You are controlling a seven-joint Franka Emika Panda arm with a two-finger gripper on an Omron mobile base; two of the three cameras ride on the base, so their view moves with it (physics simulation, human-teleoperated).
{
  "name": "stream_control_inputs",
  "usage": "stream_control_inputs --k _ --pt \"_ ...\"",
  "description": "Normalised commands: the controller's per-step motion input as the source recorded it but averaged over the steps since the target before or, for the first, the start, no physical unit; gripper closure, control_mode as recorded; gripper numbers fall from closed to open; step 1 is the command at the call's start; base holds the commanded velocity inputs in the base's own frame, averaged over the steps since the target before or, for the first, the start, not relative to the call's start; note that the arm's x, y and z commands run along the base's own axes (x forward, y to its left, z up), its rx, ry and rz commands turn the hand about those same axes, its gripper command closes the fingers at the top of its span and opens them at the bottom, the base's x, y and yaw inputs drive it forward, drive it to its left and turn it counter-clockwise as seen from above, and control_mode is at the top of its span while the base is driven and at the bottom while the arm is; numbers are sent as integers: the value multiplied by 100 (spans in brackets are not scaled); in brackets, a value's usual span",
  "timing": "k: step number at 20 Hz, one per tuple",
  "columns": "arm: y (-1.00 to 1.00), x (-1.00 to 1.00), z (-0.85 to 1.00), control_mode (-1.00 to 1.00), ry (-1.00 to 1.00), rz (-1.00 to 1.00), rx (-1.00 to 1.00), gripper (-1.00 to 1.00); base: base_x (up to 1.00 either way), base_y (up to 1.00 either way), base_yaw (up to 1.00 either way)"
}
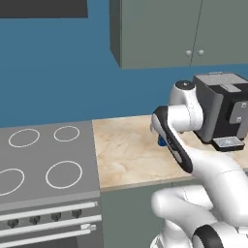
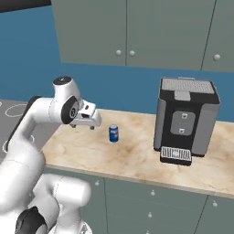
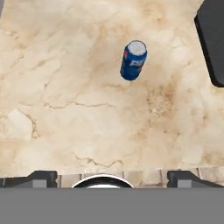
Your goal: Four empty soda cans are scattered around the kitchen. Gather all the cans and cluster them next to the stove for recycling.
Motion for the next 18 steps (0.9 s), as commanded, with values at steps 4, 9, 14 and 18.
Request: stream_control_inputs --k 4,9,14,18 --pt "-84 100 -42 -100 17 -19 0 -100 0 0 0" --pt "-47 91 -38 -100 1 -2 0 -100 0 0 0" --pt "-16 91 -59 -100 0 1 0 -100 0 0 0" --pt "0 66 -63 -100 6 0 0 -100 0 0 0"
